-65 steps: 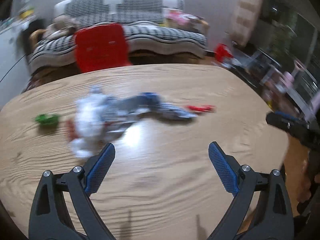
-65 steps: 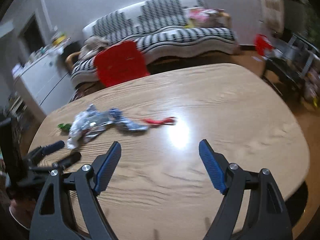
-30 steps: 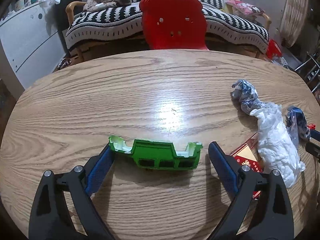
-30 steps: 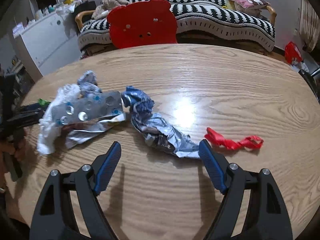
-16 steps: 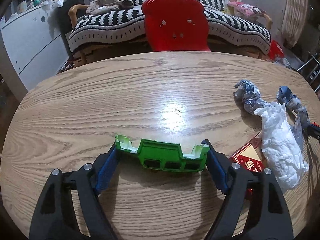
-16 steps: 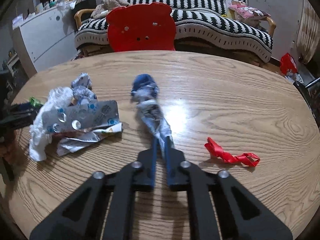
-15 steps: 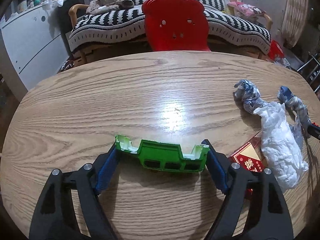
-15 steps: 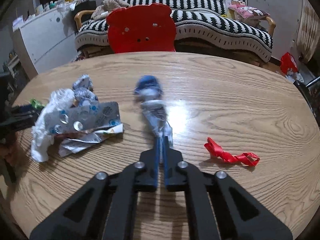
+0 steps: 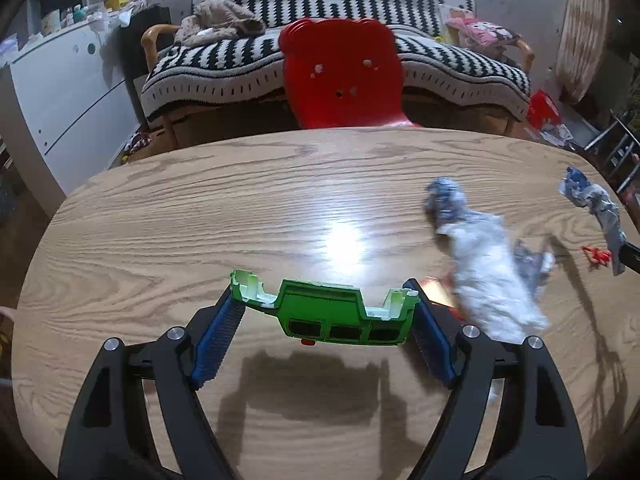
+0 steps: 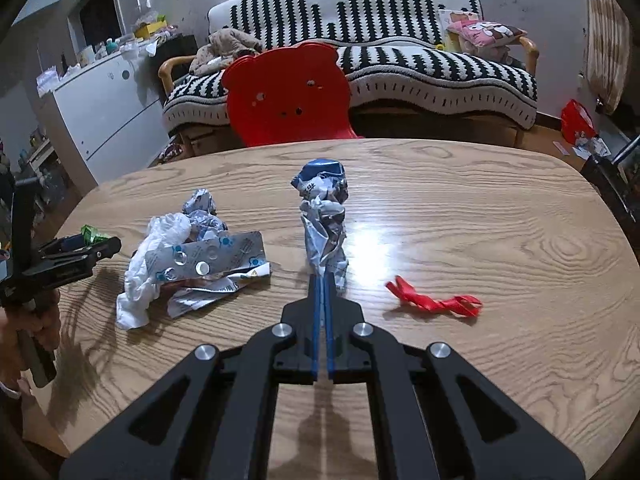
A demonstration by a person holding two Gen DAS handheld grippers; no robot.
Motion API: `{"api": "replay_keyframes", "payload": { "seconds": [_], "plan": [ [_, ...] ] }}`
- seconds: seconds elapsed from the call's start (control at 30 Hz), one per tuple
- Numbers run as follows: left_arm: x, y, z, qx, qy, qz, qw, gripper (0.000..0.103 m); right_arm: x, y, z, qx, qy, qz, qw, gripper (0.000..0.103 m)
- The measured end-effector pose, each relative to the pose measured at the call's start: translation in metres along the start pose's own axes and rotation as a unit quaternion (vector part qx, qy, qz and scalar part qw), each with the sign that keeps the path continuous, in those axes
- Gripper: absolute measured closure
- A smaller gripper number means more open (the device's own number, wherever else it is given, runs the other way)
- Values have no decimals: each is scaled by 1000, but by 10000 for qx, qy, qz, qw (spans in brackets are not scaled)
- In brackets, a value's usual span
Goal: Collect trash
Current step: 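Carry the green toy and foil to the bin and open both tools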
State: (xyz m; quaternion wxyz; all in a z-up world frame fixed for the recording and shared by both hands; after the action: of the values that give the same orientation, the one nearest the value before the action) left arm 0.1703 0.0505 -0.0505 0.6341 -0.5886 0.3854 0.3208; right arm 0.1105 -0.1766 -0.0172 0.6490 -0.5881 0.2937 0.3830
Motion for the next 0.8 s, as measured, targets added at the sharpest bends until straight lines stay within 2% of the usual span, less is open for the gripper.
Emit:
{"api": "replay_keyframes", "payload": {
  "seconds": [0.2, 0.33, 0.47, 0.7, 0.8],
  "plan": [
    [-41, 10, -51, 338, 113, -206, 9992, 25, -38, 15, -21, 177, 16, -156, 9997, 100],
    [-67, 20, -102, 613, 368, -350, 9968, 25, -71, 32, -47, 346, 71, -259, 9990, 100],
    [-83, 34, -173, 1034, 776, -438, 9906, 25, -106, 54, -89, 625, 258, -358, 9971, 100],
    [-100, 69, -302, 1871, 1377, -456, 9716, 25, -174, 119, -182, 1258, 732, -543, 9879, 100],
    [-110, 87, -361, 2235, 1718, -476, 9583, 25, -203, 151, -223, 1578, 953, -617, 9809, 100]
  ]
}}
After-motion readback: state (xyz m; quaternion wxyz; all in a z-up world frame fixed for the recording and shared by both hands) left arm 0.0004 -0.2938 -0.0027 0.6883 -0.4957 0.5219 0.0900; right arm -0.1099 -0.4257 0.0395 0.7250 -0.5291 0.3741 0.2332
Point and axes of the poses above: each gripper's, at about its wrist camera, not at the fingertips, and x roughly the way its jaws point, z to its left, y to its underside, the point moved 2 cm from there along x, roughly the way its jaws point, and after that the axes turned 10 degrees about z, right-handed, at the moved point
